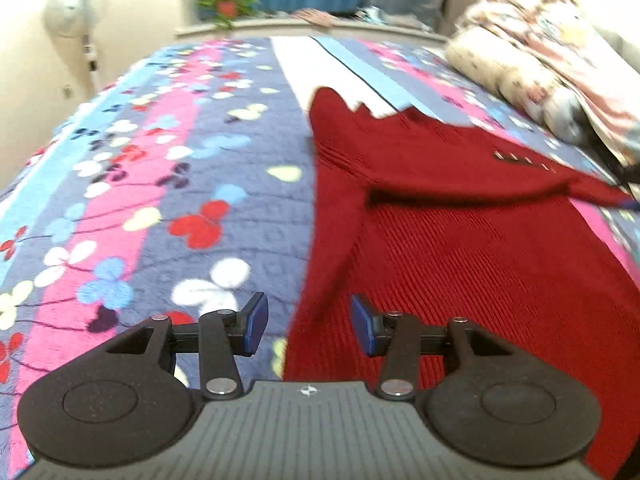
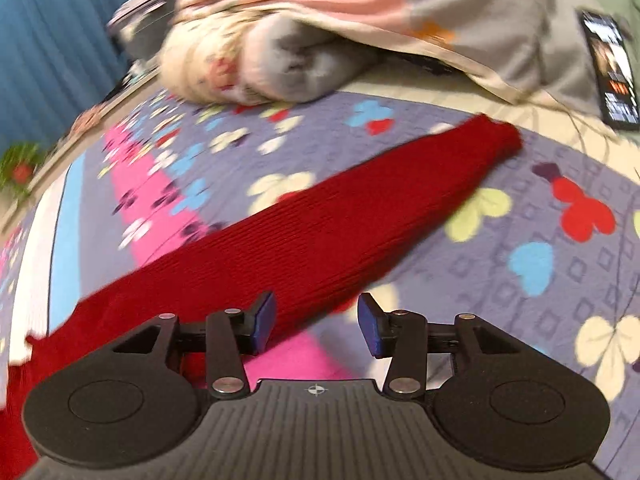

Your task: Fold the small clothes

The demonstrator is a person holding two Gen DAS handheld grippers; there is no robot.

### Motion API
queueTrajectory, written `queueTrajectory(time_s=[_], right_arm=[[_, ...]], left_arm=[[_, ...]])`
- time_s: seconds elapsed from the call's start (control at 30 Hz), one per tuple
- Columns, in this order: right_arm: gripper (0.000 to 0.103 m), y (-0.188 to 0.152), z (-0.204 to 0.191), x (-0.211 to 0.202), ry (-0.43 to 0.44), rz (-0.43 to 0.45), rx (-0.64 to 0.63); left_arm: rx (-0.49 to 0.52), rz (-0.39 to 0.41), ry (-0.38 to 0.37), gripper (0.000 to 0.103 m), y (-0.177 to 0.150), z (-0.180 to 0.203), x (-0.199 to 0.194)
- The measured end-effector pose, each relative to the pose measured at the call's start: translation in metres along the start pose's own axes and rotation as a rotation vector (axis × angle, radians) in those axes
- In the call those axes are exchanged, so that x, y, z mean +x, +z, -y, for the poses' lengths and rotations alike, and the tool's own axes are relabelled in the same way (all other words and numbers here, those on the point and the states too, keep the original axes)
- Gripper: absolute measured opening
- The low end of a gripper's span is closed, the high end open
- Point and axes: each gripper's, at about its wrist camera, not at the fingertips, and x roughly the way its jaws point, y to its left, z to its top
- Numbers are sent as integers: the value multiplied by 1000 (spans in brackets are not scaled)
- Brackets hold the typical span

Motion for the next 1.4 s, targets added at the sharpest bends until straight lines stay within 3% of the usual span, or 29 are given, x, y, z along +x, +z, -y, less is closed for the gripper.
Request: queueTrajectory(time_s=[0.27,0.43,0.47,0.53,0.57,0.6,0.7,0.77,0.9,0.97,1.03,1.07,1.1,1.17,1.27,1.4], right_arm=[[62,26,58,42,73,-68,216],[63,37,66,55,96,-44,259],[59,38,65,57,89,-39,250],[22,41,60,59,64,-16,210],[14,41,56,58,52,1,195],[14,41,51,57,41,22,180],[13,39,9,37,-12,154,-2],[13,30,-34,13,8,269,-171],[14,-30,-133,-57,331,462,-563],[21,-72,-170,-80,586,393,-726],[46,-108,-195,-81,796,171,-819],[60,-130,-206,-78,848,63,-897],[62,-149,-214,-76,857,13,-980],[61,-174,-217,-73,825,5,-1074],[61,-171,-213,-64,783,-8,-1031],[64,-156,-204,-55,681,62,-940]], left_arm=[[-39,2,27,51,10,-5,9],[-40,-5,32,51,11,-3,14],[-44,-4,35,51,12,-4,14],[-54,-2,40,51,12,-7,15],[-60,-1,44,51,13,-9,15],[-65,0,48,51,13,-10,15],[-77,4,57,51,15,-14,15],[-83,9,58,51,16,-15,14],[-84,8,55,51,18,-14,15],[-88,8,47,51,19,-14,15],[-93,12,36,51,20,-13,14],[-94,12,33,51,20,-13,14],[-94,10,33,51,20,-13,14],[-93,9,32,51,19,-14,13],[-98,14,27,51,19,-16,12],[-106,17,21,51,20,-20,11]])
